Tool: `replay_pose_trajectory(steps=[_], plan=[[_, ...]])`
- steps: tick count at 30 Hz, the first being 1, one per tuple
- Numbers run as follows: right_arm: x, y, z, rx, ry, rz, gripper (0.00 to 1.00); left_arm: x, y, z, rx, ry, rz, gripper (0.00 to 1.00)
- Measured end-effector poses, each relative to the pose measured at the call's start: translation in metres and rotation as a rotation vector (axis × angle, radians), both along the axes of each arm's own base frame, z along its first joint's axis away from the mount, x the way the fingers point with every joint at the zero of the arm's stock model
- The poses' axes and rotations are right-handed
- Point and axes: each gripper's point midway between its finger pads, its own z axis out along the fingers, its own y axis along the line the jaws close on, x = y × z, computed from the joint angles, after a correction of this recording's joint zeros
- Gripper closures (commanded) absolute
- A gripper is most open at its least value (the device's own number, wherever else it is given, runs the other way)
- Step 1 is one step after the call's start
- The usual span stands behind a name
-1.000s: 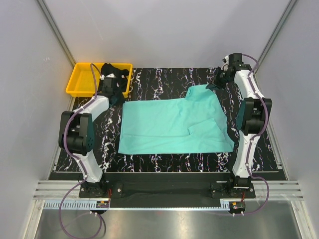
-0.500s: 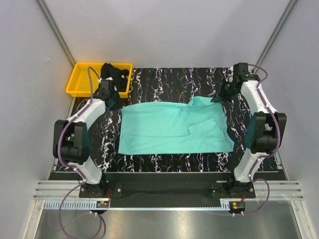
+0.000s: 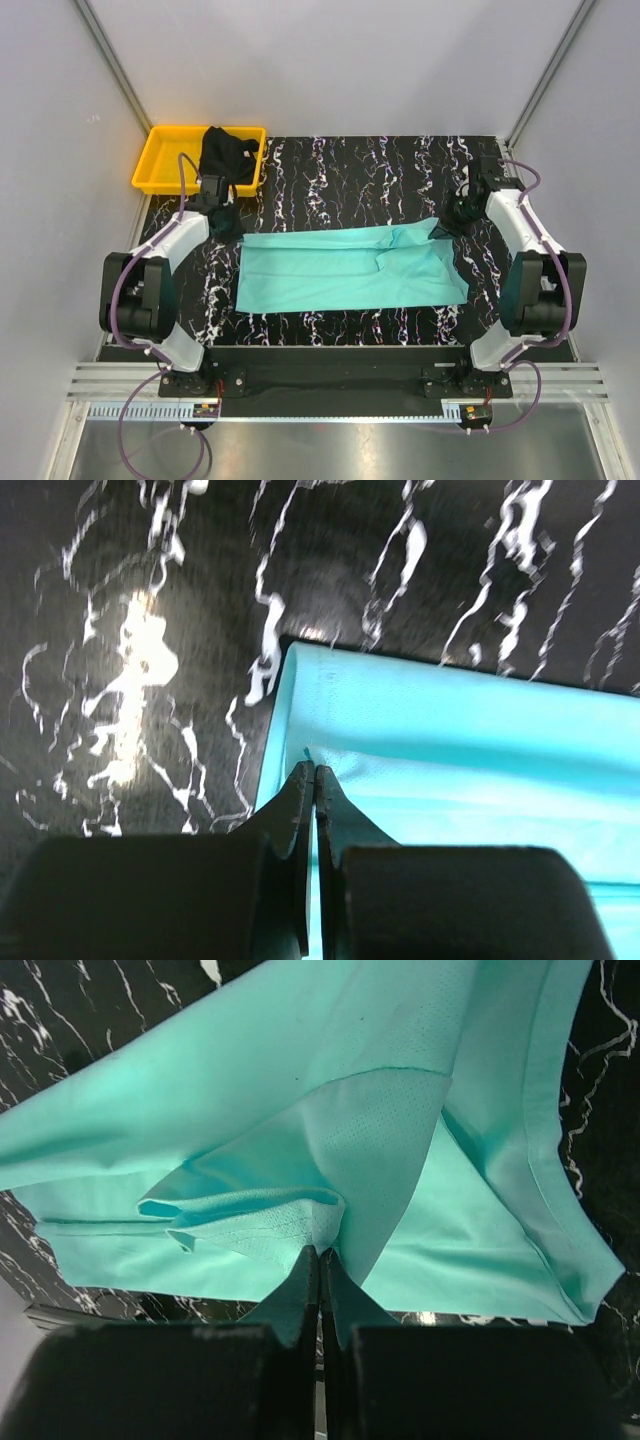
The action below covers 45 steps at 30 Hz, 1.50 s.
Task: Fold and stack the t-shirts
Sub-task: Fold the tshirt
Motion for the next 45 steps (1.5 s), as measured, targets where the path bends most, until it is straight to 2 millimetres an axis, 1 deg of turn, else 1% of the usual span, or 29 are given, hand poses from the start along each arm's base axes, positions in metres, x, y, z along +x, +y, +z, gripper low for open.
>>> replay_pose_trajectory(steps=[4,10,13,16,21,23,31,39,45], plan=[[-0.014,-0.004,-0.002,-0.02,0.004,-0.003,1.0,-0.012,0.001,-0.005,-0.001,0.025,-0.002,1.0],[-0.022,-0.009,-0.009,-0.045,0.019,-0.005,1.0,-0.031,0.0,-0.013,-0.015,0.064,0.002,1.0],[-0.026,-0.01,-0.013,-0.049,0.032,-0.005,1.0,-0.037,-0.001,-0.017,-0.021,0.085,0.005,1.0],[-0.029,-0.012,-0.012,-0.055,0.029,-0.009,1.0,-0.038,-0.001,-0.017,-0.024,0.088,0.007,1.0],[-0.033,-0.012,-0.004,-0.057,0.0,-0.012,1.0,-0.038,-0.001,-0.015,-0.025,0.084,0.007,1.0],[-0.037,-0.012,-0.005,-0.057,0.0,-0.012,1.0,-0.039,-0.001,-0.016,-0.025,0.088,0.007,1.0],[-0.06,-0.011,-0.027,-0.055,0.071,-0.006,1.0,-0.041,0.0,-0.017,-0.022,0.098,0.007,1.0],[-0.062,-0.011,-0.029,-0.055,0.08,-0.009,1.0,-0.046,0.001,-0.022,-0.015,0.123,0.01,1.0],[-0.066,-0.014,-0.037,-0.067,0.109,-0.024,1.0,-0.057,0.002,-0.03,-0.014,0.157,0.02,1.0]])
